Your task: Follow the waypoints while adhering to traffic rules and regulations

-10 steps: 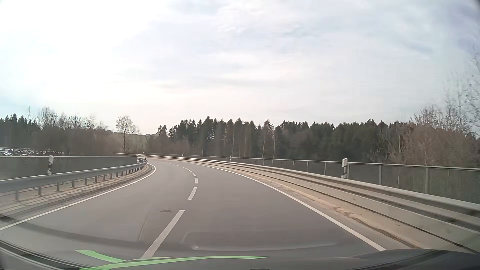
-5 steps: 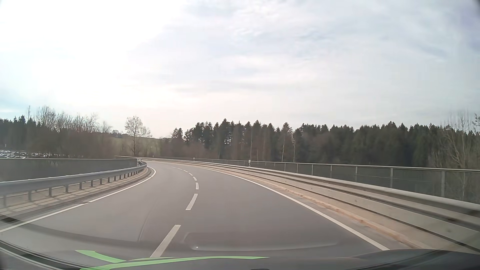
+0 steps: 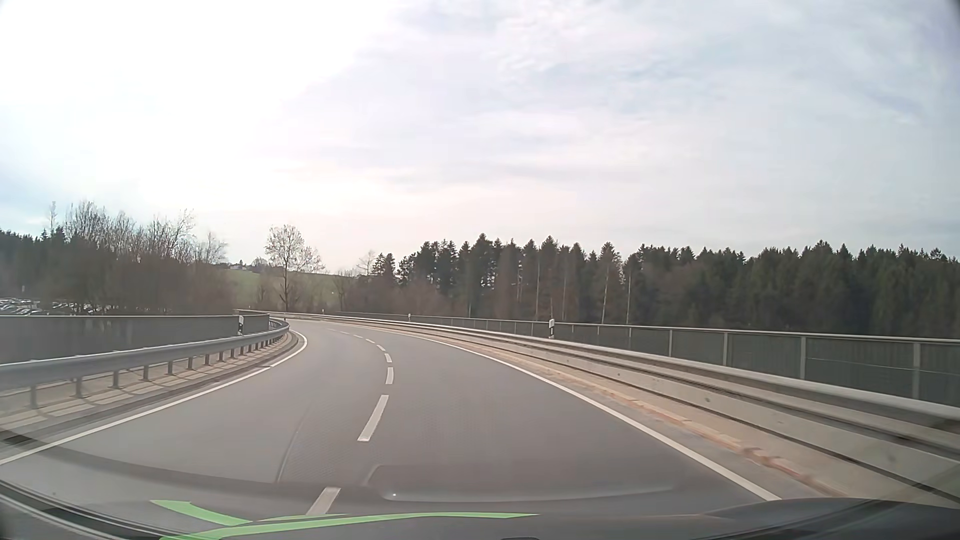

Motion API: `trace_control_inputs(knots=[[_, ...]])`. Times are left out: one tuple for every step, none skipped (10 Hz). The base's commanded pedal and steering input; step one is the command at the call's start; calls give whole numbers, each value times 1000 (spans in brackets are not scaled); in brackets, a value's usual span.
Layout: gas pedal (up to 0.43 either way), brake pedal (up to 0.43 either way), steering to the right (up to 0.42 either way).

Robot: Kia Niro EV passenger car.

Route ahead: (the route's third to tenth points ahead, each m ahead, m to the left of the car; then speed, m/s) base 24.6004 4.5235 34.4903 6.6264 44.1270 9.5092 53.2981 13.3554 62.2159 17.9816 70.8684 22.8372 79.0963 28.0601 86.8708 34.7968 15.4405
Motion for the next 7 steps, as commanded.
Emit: trace_control_inputs(knots=[[98, 0, -34], [98, 0, -34], [98, 0, -35], [98, 0, -36], [98, 0, -37], [98, 0, -38], [98, 0, -38]])
